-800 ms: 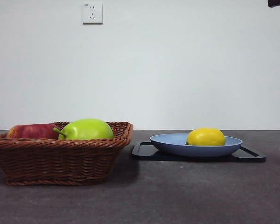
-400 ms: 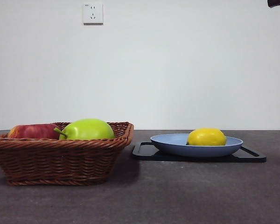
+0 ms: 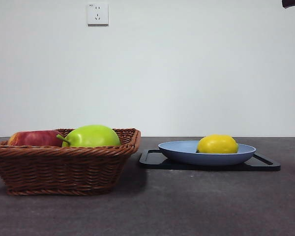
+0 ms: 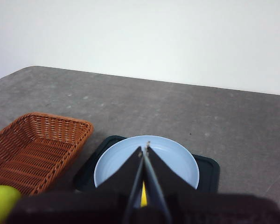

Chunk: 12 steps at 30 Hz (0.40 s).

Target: Take the lemon from the basket,put the lemon in the plate,hand out the plate

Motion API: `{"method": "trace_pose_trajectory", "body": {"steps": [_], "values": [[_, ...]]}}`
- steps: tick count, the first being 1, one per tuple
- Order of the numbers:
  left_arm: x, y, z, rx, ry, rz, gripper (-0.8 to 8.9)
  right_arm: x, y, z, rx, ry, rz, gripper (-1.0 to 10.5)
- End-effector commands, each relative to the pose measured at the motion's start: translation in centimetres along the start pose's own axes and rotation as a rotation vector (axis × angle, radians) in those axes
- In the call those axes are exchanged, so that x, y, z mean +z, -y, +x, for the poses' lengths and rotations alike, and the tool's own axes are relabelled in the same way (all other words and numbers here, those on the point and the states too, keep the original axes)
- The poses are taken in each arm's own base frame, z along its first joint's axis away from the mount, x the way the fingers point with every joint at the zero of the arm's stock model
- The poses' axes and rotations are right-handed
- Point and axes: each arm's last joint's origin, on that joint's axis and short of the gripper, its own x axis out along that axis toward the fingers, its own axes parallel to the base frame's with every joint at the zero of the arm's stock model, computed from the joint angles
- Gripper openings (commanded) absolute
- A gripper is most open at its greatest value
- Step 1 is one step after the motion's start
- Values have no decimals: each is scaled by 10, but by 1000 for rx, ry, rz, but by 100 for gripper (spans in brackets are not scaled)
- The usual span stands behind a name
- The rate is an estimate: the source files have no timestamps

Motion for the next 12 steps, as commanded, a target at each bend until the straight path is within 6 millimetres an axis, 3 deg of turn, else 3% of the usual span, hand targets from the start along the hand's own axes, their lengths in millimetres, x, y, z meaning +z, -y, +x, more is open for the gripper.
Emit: {"method": "trace_pose_trajectory", "body": {"steps": [1, 12], "values": [[-4, -1, 2, 8, 20, -27, 8, 4, -1, -1, 3, 18, 9, 3], [-23, 0, 7, 5, -12, -67, 8, 4, -1, -1, 3, 18, 9, 3]]}}
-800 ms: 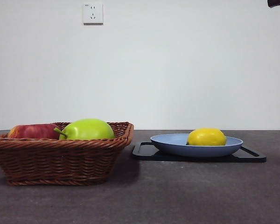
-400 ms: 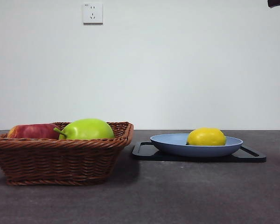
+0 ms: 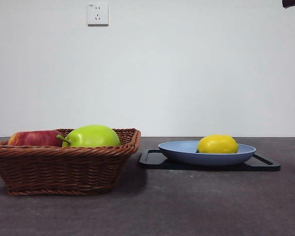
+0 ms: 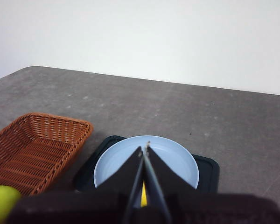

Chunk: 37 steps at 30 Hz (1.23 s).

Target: Take the lemon from the basket,put the lemon in the plate,hand out the plate

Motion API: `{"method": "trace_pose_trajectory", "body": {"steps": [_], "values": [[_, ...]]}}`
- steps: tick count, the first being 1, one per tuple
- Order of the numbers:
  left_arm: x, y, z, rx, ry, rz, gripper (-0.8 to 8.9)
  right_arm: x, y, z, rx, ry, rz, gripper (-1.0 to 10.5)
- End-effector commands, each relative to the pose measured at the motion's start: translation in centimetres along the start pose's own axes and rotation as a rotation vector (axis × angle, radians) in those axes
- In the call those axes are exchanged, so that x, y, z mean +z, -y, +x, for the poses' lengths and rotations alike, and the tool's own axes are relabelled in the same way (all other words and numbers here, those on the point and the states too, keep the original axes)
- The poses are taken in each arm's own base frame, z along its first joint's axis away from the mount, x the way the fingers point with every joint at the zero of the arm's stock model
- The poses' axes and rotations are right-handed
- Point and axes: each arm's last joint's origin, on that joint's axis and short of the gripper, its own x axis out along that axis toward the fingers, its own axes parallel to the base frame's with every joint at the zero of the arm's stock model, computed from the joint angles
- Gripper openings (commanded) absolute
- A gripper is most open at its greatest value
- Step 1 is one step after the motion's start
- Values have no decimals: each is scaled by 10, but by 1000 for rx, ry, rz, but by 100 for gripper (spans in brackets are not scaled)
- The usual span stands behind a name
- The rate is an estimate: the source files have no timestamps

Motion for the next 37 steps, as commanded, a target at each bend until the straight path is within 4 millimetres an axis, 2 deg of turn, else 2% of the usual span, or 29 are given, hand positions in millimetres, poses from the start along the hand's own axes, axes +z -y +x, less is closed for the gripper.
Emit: {"method": "trace_pose_trajectory", "body": {"steps": [1, 26, 30, 34, 37], "values": [[-3, 0, 1, 0, 0, -37, 8, 4, -1, -1, 3, 19, 9, 3], [-3, 0, 1, 2, 0, -38, 8, 4, -1, -1, 2, 18, 6, 3], [-3, 0, 1, 2, -1, -38, 8, 3, 1, -6, -3, 13, -127, 3], [-3, 0, 1, 2, -1, -38, 8, -8, 6, -15, -25, -10, -167, 3], [-3, 0, 1, 2, -1, -38, 8, -25, 14, -21, -67, 8, -135, 3]]}}
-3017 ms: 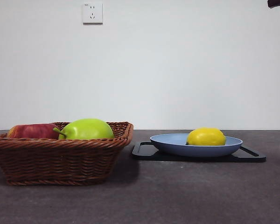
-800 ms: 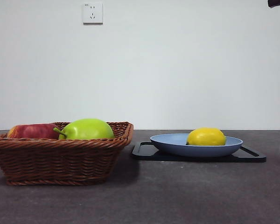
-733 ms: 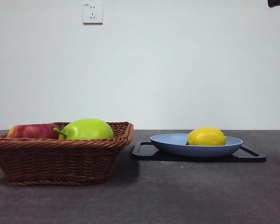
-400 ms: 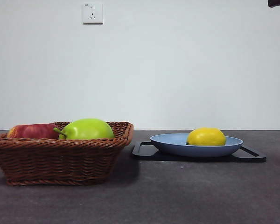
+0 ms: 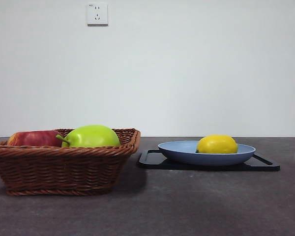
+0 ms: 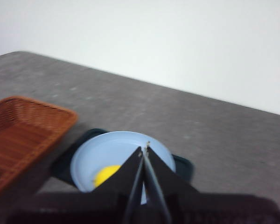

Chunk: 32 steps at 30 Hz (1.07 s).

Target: Take the lemon from the basket,put the lemon in the plate,hand out the plate

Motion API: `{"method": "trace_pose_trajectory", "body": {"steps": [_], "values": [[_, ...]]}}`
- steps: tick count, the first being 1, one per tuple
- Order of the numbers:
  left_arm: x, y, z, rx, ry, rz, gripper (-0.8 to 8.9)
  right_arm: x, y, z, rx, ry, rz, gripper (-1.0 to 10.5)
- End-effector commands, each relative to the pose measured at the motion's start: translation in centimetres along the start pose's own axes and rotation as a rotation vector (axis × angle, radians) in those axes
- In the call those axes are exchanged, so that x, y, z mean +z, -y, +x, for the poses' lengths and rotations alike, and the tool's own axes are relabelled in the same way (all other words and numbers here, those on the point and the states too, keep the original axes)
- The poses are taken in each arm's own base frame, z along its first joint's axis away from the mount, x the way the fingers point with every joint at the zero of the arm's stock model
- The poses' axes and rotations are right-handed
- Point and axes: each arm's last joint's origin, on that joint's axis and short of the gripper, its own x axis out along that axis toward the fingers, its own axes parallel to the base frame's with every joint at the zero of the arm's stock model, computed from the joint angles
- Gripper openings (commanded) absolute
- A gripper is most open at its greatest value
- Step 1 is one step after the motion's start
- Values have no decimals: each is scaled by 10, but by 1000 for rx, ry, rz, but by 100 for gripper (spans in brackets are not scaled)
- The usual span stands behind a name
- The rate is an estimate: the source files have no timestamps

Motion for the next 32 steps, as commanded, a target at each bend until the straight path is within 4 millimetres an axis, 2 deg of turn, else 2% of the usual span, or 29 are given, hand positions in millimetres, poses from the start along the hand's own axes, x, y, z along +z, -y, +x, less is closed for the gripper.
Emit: {"method": "trace_pose_trajectory", "body": {"steps": [1, 8, 12, 22, 32], "values": [[-2, 0, 1, 3, -3, -7, 8, -20, 4, -3, -21, 4, 21, 3], [-2, 0, 1, 3, -3, -7, 8, -78, 13, -5, -48, -1, 148, 3], [-2, 0, 1, 3, -3, -7, 8, -98, 16, -5, -62, -6, 162, 3], [-2, 0, 1, 3, -3, -7, 8, -117, 21, -5, -155, -16, 174, 3], [-2, 0, 1, 3, -1, -7, 8, -131, 20, 0, -152, -40, 180, 3]]}}
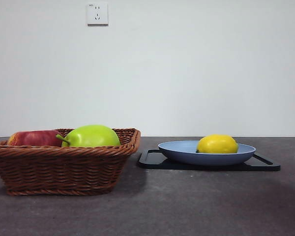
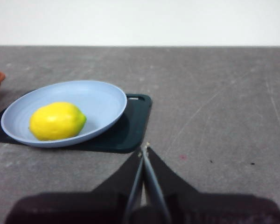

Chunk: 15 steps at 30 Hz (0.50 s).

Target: Take the lemon from the basket,put the lemon in the plate,hand out the plate

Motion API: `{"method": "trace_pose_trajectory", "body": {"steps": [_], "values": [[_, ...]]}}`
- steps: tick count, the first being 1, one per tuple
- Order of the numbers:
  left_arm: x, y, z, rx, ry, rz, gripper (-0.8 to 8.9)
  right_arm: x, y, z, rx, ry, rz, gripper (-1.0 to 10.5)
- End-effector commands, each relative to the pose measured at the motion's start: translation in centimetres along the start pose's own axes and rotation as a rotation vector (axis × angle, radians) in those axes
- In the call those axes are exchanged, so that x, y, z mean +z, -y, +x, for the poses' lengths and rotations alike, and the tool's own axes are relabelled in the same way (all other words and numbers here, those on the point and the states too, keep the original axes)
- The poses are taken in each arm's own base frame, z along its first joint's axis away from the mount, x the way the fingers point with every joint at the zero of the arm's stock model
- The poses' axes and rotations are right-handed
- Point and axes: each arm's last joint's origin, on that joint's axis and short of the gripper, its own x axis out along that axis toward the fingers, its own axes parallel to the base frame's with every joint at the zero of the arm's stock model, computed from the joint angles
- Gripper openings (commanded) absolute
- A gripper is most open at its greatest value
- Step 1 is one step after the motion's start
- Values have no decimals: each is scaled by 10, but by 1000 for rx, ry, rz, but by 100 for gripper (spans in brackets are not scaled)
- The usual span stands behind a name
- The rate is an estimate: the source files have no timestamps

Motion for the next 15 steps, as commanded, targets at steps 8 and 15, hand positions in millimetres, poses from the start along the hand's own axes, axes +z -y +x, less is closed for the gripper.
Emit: {"method": "trace_pose_trajectory", "body": {"steps": [8, 15], "values": [[-2, 0, 1, 3, 0, -7, 8, -2, 0, 1, 0, -1, 20, 3], [-2, 0, 1, 3, 0, -7, 8, -2, 0, 1, 0, -1, 20, 3]]}}
